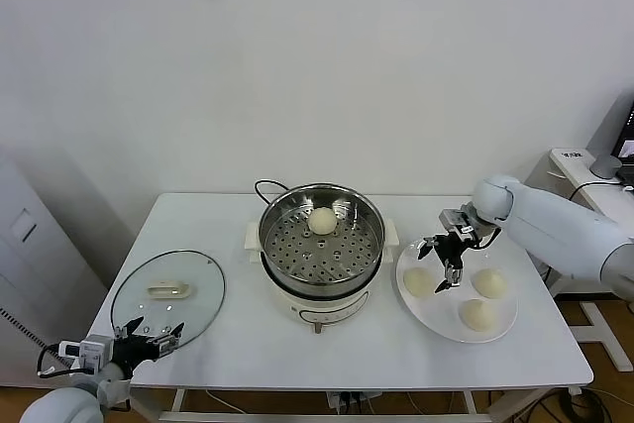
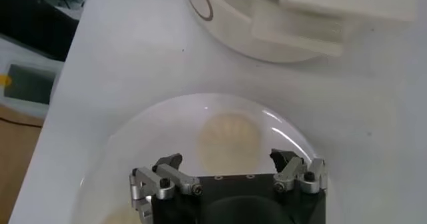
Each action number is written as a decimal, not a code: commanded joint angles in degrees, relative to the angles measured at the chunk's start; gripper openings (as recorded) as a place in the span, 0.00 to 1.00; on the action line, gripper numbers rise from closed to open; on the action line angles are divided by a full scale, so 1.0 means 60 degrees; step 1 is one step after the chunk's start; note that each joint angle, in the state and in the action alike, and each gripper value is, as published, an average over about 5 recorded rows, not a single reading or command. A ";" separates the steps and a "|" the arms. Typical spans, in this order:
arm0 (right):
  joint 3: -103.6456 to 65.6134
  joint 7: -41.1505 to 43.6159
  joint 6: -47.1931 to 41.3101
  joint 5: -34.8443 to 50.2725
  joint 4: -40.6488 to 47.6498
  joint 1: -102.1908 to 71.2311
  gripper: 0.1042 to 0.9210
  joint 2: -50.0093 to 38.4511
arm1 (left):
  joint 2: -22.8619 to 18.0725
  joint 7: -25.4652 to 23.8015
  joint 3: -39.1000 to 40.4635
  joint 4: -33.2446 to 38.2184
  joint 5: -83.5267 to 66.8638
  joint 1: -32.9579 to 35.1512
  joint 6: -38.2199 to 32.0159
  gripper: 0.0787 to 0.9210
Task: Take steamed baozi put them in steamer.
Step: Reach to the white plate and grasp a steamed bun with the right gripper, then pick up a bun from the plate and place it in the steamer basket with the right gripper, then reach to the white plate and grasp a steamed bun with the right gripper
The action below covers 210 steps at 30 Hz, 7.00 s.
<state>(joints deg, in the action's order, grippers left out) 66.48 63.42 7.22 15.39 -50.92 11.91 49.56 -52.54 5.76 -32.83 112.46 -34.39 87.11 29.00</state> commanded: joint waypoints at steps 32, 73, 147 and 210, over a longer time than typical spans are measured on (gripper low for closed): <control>0.0316 0.0239 -0.0297 0.0752 -0.0371 0.0897 0.46 -0.0313 | -0.0074 0.0033 -0.0045 0.0085 0.0048 0.0075 0.0038 0.88; 0.2815 -0.2710 -0.4790 0.6913 -0.3209 0.4637 0.47 0.2476 | 0.0002 0.0067 -0.0025 0.0127 0.0045 -0.0020 0.0066 0.88; 0.3906 0.1053 -0.2314 0.2036 -0.3378 0.5295 0.88 -0.2309 | 0.0079 0.0043 -0.0151 0.0195 -0.0040 0.0137 -0.0032 0.88; -0.0524 0.0281 -0.1250 -0.1544 -0.1729 -0.0879 0.48 -0.2074 | 0.0024 0.0051 -0.0069 0.0206 0.0025 0.0152 0.0011 0.88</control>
<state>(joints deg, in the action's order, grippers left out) 64.52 65.27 -0.31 6.57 -61.61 7.85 36.97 -52.39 6.06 -33.20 113.67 -34.25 88.00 29.07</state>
